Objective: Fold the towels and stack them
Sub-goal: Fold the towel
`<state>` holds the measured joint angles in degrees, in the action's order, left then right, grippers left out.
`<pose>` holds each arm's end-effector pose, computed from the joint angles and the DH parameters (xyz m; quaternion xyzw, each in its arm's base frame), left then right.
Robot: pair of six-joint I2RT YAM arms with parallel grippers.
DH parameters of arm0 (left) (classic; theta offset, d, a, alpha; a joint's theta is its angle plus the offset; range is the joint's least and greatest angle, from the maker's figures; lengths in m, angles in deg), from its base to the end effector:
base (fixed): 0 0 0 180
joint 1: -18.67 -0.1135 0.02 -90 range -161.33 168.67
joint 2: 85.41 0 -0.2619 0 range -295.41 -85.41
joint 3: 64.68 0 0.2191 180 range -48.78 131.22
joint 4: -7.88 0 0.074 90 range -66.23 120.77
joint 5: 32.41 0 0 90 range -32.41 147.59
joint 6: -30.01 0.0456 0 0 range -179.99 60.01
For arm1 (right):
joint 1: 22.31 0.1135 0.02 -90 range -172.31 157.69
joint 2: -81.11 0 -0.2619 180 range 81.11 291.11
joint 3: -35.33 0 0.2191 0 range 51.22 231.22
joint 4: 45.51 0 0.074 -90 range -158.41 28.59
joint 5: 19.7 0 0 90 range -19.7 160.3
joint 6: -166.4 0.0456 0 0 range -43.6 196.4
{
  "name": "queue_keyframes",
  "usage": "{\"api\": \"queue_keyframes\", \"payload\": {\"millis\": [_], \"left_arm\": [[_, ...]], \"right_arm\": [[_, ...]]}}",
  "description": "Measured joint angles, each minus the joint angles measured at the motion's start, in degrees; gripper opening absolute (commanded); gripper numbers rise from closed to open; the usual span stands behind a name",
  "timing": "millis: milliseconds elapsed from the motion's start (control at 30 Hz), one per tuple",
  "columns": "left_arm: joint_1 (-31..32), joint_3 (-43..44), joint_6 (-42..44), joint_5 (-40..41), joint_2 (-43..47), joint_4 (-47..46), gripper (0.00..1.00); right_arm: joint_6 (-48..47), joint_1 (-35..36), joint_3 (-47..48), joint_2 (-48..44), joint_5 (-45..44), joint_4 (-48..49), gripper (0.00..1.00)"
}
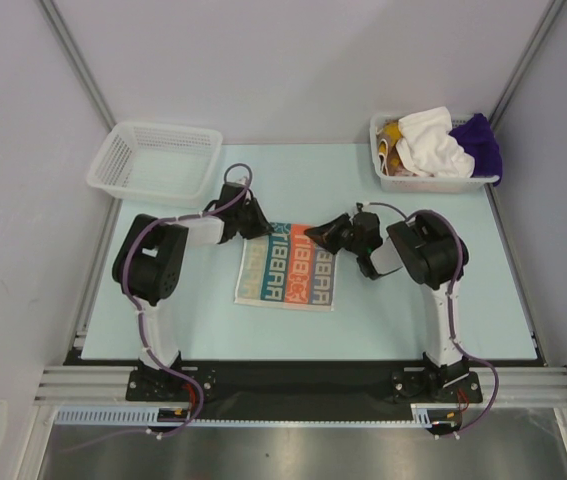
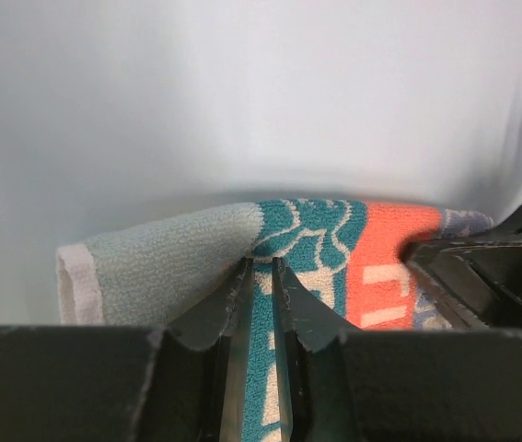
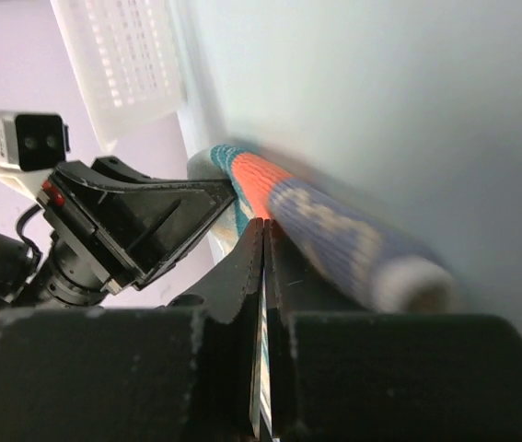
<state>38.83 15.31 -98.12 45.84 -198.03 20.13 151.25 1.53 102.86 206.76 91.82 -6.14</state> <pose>0.3623 -0.1429 0.1534 -0.1047 0.9135 -0.2684 0.2873 0.3578 0.1764 0.1028 0.2457 0.7676 0.5330 0.2577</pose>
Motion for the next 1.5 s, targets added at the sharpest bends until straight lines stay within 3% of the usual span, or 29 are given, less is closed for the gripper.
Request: {"api": "queue_keyframes", "payload": {"millis": [300,533,1167,1367,1500], "left_arm": [[-1.36,-0.79,-0.48,-0.72,0.02,-1.25,0.24],[-4.11,-2.27,-0.26,-2.99,0.83,-3.93,0.33],[-9.35,0.48,2.14,-0.94,1.16,-0.68,0.35],[-9.35,1.42,3.58,-1.03,1.20,-0.22,0.37],[-9.35,1.40,4.72,-0.13,2.03,1.64,0.38]], "right_arm": [[1.68,-3.87,-7.13,-3.89,-4.81,1.22,0.00],[0.00,-4.83,-5.44,-4.52,-4.70,-2.80,0.00],[-8.66,-6.23,0.50,-5.70,-1.16,-13.90,0.00],[-15.37,-6.45,5.55,-7.21,0.94,-20.50,0.19],[-21.03,-6.45,9.51,-10.56,1.57,-26.36,0.24]]}}
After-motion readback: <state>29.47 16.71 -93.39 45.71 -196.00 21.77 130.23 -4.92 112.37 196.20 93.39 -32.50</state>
